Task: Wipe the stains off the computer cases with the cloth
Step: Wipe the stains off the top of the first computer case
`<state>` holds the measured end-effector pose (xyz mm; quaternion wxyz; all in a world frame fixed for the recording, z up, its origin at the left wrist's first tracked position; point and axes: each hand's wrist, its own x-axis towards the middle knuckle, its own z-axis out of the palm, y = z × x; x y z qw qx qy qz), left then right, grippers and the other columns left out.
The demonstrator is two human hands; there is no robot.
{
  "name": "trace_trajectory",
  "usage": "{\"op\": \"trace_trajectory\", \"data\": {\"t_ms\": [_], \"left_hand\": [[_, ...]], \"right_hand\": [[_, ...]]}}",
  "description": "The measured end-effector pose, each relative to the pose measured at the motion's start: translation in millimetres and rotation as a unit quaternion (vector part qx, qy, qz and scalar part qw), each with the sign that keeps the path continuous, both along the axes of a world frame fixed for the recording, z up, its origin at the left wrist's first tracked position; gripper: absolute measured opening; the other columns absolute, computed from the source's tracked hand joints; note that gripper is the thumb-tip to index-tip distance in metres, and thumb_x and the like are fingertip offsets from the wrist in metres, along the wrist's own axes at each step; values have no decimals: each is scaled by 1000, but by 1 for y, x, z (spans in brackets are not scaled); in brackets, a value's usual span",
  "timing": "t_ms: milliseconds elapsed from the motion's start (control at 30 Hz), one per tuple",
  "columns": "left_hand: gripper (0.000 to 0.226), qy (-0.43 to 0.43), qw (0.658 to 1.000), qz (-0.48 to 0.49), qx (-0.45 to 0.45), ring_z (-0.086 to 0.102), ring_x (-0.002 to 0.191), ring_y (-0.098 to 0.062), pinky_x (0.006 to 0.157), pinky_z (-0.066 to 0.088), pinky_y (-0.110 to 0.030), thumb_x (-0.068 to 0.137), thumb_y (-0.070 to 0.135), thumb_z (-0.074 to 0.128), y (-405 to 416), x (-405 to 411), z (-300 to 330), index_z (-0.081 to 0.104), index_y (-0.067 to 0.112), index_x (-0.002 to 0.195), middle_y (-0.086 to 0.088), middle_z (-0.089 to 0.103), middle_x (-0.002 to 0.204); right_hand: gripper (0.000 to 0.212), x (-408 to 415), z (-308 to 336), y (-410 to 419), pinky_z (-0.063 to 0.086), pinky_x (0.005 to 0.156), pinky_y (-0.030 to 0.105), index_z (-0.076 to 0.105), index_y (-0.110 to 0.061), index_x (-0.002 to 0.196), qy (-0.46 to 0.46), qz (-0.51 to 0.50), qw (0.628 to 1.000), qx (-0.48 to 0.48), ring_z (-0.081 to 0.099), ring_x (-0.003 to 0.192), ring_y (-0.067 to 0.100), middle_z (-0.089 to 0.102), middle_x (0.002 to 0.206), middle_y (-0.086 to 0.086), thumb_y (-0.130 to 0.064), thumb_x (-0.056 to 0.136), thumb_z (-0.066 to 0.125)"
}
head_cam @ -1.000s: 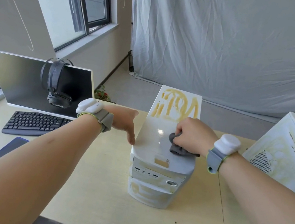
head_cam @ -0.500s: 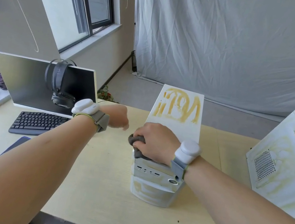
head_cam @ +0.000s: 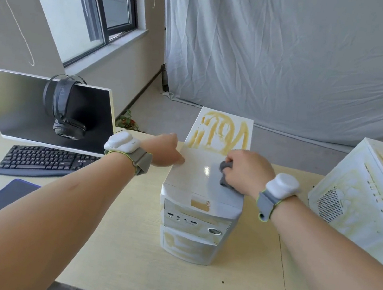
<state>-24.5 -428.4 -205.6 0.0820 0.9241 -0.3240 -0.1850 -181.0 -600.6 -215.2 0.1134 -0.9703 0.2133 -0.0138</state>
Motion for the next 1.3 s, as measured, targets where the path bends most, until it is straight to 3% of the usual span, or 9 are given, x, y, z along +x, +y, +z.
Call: {"op": "trace_trajectory", "data": {"t_ms": [100,233,467,567,700,833,1000,1167,1300], "left_hand": [[91,2,1000,-13,-8,55,106,-24,81,43,-35,77,69,72,-8,-5,-5,40,11,139,-6,50,135],[112,19,999,-25,-5,54,118,-26,89,44,-36,65,73,79,-14,-5,-9,33,15,148,-5,43,143],[117,0,1000,-30,8,54,118,-29,97,49,-42,57,71,85,-20,-2,-11,34,14,145,-6,43,140],[116,-8,999,-48,1,47,129,-31,103,46,-45,59,67,87,-22,-2,-9,32,14,147,-6,38,148],[125,12,999,-37,-1,47,131,-31,106,45,-48,53,69,88,-21,2,-9,30,16,150,-4,37,151],[134,13,999,14,25,52,124,-32,102,48,-46,45,82,81,-14,6,-17,31,9,146,-9,42,144],[149,17,998,55,35,48,129,-36,104,46,-44,49,86,75,-10,2,-23,14,0,155,-15,35,150],[145,2,996,75,52,44,129,-35,101,40,-42,49,90,71,-9,0,-27,23,0,151,-13,41,142],[140,1,995,78,60,45,129,-33,100,39,-40,52,90,70,-10,0,-29,26,1,150,-13,43,142]], "right_hand": [[11,-18,0,30,51,70,32,68,-28,87,-7,85,993,83,61,86,19,66,87,-7,-26,84,57],[13,-51,11,17,55,70,31,71,-32,84,54,101,982,153,63,81,7,68,84,-14,-24,78,63],[10,-16,6,-39,50,69,32,68,-30,82,-1,-29,998,61,63,84,25,68,84,-4,-22,81,62],[13,8,-1,-35,49,68,32,68,-21,85,-10,-71,997,9,62,84,31,68,89,5,-19,82,55],[15,15,4,-14,53,74,34,73,-21,89,-7,-1,998,56,61,88,26,69,93,0,-21,83,60],[12,16,18,-6,54,69,32,74,-23,89,69,68,990,105,63,84,17,67,87,-6,-21,81,64],[16,64,23,-17,53,74,34,71,-18,89,-57,-18,995,76,62,89,29,67,89,1,-24,83,57],[22,127,21,-1,49,71,32,71,-13,93,-21,5,999,28,66,96,33,70,101,12,-22,80,57],[21,145,7,15,41,75,30,69,-17,104,27,84,996,-30,60,103,34,58,118,8,-19,88,56]]}}
